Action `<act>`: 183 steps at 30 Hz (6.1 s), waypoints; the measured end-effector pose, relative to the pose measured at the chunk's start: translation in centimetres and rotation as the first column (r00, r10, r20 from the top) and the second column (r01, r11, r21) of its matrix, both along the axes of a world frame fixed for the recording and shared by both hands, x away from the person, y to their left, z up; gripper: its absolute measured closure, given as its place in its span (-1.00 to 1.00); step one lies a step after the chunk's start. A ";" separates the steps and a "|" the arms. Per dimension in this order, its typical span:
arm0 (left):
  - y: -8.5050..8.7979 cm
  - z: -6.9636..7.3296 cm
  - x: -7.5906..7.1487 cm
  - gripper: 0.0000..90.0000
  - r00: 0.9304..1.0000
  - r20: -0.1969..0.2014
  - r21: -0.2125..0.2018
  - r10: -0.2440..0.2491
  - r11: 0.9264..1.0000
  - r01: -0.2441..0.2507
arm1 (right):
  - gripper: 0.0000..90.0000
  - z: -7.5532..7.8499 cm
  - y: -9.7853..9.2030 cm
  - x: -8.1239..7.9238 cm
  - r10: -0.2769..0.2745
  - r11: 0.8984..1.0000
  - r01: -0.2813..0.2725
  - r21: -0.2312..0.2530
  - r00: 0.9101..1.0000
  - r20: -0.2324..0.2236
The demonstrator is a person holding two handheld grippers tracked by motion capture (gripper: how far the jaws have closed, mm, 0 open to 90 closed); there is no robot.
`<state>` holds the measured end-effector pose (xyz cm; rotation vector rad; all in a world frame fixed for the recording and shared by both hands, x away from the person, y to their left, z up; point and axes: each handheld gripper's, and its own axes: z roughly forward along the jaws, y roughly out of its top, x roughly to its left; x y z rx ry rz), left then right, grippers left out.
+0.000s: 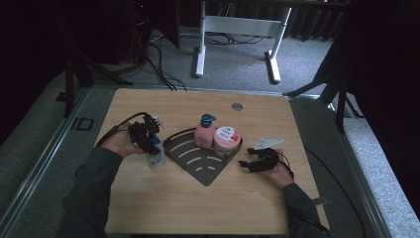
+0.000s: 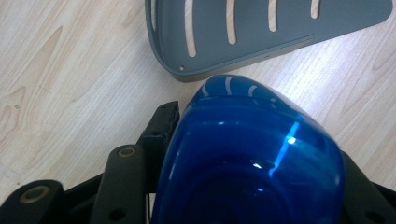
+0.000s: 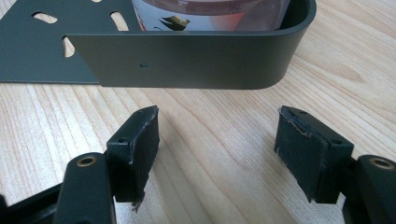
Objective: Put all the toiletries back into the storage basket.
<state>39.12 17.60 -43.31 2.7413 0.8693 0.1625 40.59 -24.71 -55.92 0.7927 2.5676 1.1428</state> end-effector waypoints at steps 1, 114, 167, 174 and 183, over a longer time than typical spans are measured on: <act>0.0 0.0 0.0 0.18 1.000 -0.004 -0.001 0.002 1.000 -0.002 | -0.33 0.0 0.0 0.0 0.000 1.000 0.000 0.000 1.000 0.000; -12.3 1.1 -2.4 0.22 0.950 0.028 -0.107 -0.311 0.944 0.312 | -0.33 0.0 0.0 0.0 -0.003 1.000 0.003 0.001 1.000 -0.003; -9.7 2.0 2.3 0.22 0.995 0.087 -0.080 -0.046 0.995 0.053 | -0.33 0.0 0.0 0.0 -0.001 1.000 0.001 0.002 1.000 -0.003; -9.3 1.8 2.8 0.22 0.996 0.086 -0.082 -0.026 0.996 0.033 | -0.33 0.0 0.0 0.0 -0.001 1.000 0.001 0.003 1.000 -0.003; -8.7 1.7 3.4 0.22 0.996 0.091 -0.081 0.002 0.997 0.006 | -0.33 0.0 0.0 0.0 0.000 1.000 0.000 0.004 1.000 -0.004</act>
